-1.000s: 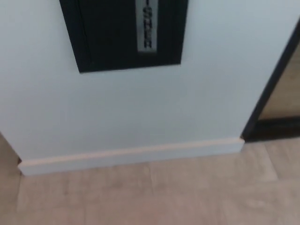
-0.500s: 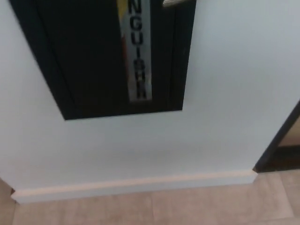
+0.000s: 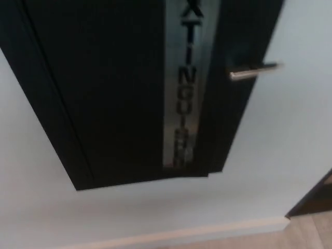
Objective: The robot walks towards the fire extinguisher and use its right hand to push the door to the left and open it
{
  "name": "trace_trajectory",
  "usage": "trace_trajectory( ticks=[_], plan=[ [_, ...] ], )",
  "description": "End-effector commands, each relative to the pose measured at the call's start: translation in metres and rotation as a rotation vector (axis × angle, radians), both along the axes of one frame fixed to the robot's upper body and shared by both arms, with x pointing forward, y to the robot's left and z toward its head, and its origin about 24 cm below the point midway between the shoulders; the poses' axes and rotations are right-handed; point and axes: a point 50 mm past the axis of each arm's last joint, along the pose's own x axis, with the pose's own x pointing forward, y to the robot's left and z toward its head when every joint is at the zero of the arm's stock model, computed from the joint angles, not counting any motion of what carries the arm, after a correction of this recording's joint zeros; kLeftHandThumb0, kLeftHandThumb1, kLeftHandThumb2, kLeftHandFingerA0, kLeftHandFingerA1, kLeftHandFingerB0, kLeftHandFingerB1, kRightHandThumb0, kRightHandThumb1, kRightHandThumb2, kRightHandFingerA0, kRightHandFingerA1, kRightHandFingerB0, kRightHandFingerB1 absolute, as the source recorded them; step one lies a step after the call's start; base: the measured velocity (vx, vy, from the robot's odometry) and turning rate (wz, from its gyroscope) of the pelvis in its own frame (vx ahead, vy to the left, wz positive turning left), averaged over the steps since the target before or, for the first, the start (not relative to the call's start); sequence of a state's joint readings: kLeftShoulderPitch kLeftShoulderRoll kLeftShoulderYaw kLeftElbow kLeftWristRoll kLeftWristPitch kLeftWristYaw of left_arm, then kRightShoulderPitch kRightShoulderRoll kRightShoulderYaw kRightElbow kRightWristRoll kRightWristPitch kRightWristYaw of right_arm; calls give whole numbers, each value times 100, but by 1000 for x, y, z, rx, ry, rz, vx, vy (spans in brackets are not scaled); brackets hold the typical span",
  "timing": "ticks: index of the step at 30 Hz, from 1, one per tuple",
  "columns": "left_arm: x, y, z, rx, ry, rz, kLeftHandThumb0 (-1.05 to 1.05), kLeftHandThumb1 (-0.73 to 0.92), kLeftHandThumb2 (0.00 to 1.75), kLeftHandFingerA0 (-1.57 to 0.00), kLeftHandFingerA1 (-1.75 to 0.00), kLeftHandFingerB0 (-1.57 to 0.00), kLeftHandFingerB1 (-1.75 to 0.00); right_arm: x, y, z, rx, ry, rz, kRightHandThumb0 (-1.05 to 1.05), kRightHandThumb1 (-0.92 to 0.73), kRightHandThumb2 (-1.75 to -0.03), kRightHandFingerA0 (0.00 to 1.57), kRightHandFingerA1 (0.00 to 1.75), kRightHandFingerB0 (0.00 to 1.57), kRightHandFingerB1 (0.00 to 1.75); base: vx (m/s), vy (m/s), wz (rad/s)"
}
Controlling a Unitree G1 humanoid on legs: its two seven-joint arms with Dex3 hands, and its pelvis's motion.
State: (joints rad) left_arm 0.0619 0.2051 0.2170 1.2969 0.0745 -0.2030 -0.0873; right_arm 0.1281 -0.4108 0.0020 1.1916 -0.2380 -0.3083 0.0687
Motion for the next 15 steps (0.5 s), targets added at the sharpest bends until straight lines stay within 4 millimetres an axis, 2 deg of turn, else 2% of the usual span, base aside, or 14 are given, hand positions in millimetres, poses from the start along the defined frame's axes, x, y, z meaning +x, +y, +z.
trace_trajectory(
  ticks=[1,2,7,8,10,11,12,14,15],
  plan=[
    [-10,4,0,-10,43,7,-59,54,57,-28,-54,-33,-34,-5,-5,2,10,5,-11,-75,-63,-57,7,91,0,60,140,10,5],
    [-10,5,0,-8,44,8,-63,42,79,-30,-60,-28,-47,-5,-5,2,4,8,-1,-83,-51,-88,21,77,0,58,156,-29,11],
    [-10,6,0,-5,47,8,-63,42,79,-30,-60,-28,-47,-6,-4,2,-4,12,14,-83,-51,-88,21,77,0,58,103,-93,5],
    [-12,6,0,-8,48,6,-60,53,56,-26,-55,-33,-36,-7,-4,2,5,6,-1,-41,-35,-96,11,62,4,58,88,-150,-63],
    [-14,6,0,-13,50,4,-60,53,56,-26,-55,-33,-36,-8,-4,2,17,-1,-19,-41,-35,-96,11,62,4,58,119,-139,10],
    [-15,7,1,-10,49,3,-61,52,55,-26,-55,-35,-37,-8,-4,2,19,-3,-21,-75,-48,-84,21,77,1,61,215,-287,-1],
    [-18,8,1,-3,53,2,-60,53,55,-28,-57,-37,-38,-10,-6,3,9,10,-12,-73,-64,-57,12,92,0,64,205,-246,-2],
    [-21,9,1,1,59,1,-60,53,55,-28,-57,-37,-38,-13,-8,3,-4,24,-3,-73,-64,-57,12,92,0,64,61,-101,-5],
    [-25,11,1,5,72,-3,-61,54,57,-30,-59,-37,-39,-16,-11,4,-7,26,-11,-42,-36,-97,11,62,3,58,83,-82,-6]
  ],
)
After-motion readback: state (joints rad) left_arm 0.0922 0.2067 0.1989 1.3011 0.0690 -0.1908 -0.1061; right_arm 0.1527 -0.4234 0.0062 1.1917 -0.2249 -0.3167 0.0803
